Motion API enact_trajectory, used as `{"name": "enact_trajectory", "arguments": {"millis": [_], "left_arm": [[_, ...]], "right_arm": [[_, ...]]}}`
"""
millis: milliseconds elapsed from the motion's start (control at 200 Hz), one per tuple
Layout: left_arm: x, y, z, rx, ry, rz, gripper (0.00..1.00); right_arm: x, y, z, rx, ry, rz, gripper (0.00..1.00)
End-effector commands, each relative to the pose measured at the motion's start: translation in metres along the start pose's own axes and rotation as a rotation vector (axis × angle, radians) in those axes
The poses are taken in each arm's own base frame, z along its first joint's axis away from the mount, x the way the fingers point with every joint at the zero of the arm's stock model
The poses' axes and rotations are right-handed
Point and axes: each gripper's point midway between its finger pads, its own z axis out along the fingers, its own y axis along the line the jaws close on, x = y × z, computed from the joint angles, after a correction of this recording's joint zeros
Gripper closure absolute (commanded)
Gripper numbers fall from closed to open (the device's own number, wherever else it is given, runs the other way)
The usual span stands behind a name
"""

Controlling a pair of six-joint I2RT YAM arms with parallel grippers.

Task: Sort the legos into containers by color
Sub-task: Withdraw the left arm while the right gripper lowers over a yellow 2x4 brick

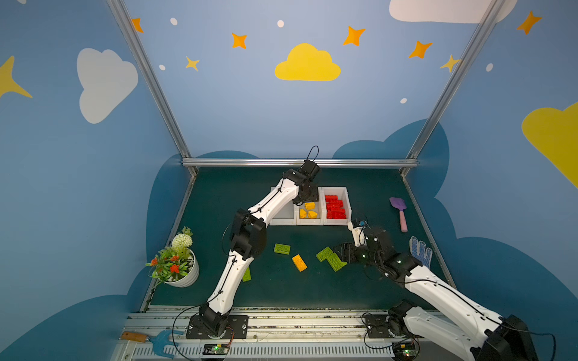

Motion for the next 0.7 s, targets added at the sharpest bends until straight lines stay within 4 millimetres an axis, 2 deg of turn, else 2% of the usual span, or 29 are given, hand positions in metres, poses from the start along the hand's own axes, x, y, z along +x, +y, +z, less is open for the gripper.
{"name": "enact_trajectory", "arguments": {"millis": [0,115,305,340,395,415,486,696], "left_arm": [[-0.014,0.001,-0.041,0.014,-0.064,-0.004,0.27],[-0.018,0.005,-0.071,0.032,-0.137,-0.007,0.24],[-0.006,0.028,-0.119,0.045,-0.23,-0.034,0.2],[-0.004,0.033,-0.134,0.055,-0.259,-0.04,0.19],[0.005,0.044,-0.146,0.053,-0.291,-0.054,0.17],[0.008,0.048,-0.153,0.054,-0.308,-0.06,0.16],[0.019,0.068,-0.169,0.05,-0.354,-0.093,0.13],[0.056,0.12,-0.216,0.056,-0.502,-0.187,0.02]], "right_arm": [[0.008,0.01,0.002,0.002,0.034,-0.023,0.3],[0.013,0.021,0.003,0.017,0.055,-0.068,0.3],[0.024,0.042,0.009,0.066,0.099,-0.152,0.3],[0.026,0.047,0.011,0.07,0.103,-0.166,0.3],[0.034,0.053,0.015,0.078,0.122,-0.193,0.3],[0.028,0.062,0.015,0.069,0.109,-0.201,0.3],[0.033,0.07,0.021,0.084,0.128,-0.233,0.3],[0.051,0.083,0.042,0.133,0.194,-0.296,0.25]]}}
